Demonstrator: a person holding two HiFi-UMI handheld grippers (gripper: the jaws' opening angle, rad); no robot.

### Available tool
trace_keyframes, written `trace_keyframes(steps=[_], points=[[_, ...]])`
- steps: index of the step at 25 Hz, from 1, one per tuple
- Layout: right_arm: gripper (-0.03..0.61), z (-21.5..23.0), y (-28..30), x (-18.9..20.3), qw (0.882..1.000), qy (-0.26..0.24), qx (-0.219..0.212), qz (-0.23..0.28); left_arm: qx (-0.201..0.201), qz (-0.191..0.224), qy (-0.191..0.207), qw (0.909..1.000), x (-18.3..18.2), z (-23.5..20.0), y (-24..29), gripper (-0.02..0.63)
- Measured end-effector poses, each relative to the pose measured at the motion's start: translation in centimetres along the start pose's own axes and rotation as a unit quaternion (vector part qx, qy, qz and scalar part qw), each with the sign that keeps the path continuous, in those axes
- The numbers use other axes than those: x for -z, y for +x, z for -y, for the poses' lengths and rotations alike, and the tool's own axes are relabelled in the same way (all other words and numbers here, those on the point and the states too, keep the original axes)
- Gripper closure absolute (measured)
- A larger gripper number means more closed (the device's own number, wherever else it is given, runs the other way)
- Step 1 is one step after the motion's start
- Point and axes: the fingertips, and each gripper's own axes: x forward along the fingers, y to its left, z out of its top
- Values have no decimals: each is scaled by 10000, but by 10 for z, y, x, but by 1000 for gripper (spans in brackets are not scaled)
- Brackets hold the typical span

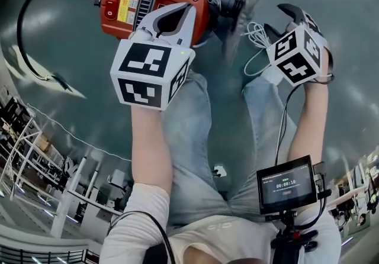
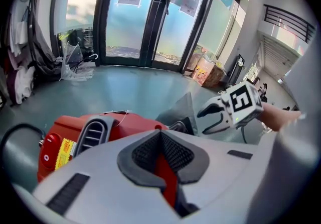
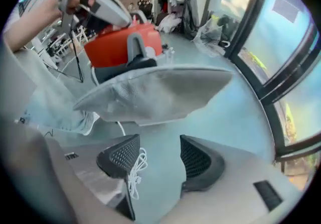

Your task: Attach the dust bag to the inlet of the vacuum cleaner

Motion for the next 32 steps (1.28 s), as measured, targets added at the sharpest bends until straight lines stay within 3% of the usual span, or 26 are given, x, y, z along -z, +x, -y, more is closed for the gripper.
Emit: trace_keyframes(steps=[3,5,7,9,12,14,16,18,22,26,28,30,32], points=[[311,0,-47,-27,9861,424,109,1600,-144,198,377,9990,13,-5,6,607],[311,-24,-51,-55,9732,164,160,2287,-378,202,779,9960,31,-1,4,607],[313,-41,-28,-69,9758,-527,569,2043,-543,247,842,9947,41,8,-9,607],[313,-45,3,-68,9801,-1035,764,1514,-443,152,622,9970,50,19,-13,607],[313,-44,32,-61,9857,-1081,422,1226,-338,-93,682,9971,62,27,-6,607],[313,-41,32,-60,9882,-1006,317,1111,-313,133,974,9947,51,25,-5,607],[313,-41,33,-60,9884,-1060,264,1052,62,257,1018,9945,40,26,2,607],[313,-42,35,-61,9878,-1096,127,1103,482,107,915,9946,36,30,17,607],[313,-38,32,-59,9922,-617,-113,1077,477,-426,679,9956,48,20,43,607],[313,-42,36,-61,9950,-742,37,664,475,-306,378,9977,51,19,44,607],[313,-37,37,-65,9964,-218,-282,770,453,-298,177,9984,49,17,42,607],[314,-29,35,-65,9892,788,-710,1015,540,-393,-23,9978,48,18,42,607],[314,-29,32,-63,9846,1097,-856,1056,643,-482,-106,9967,52,21,41,607]])
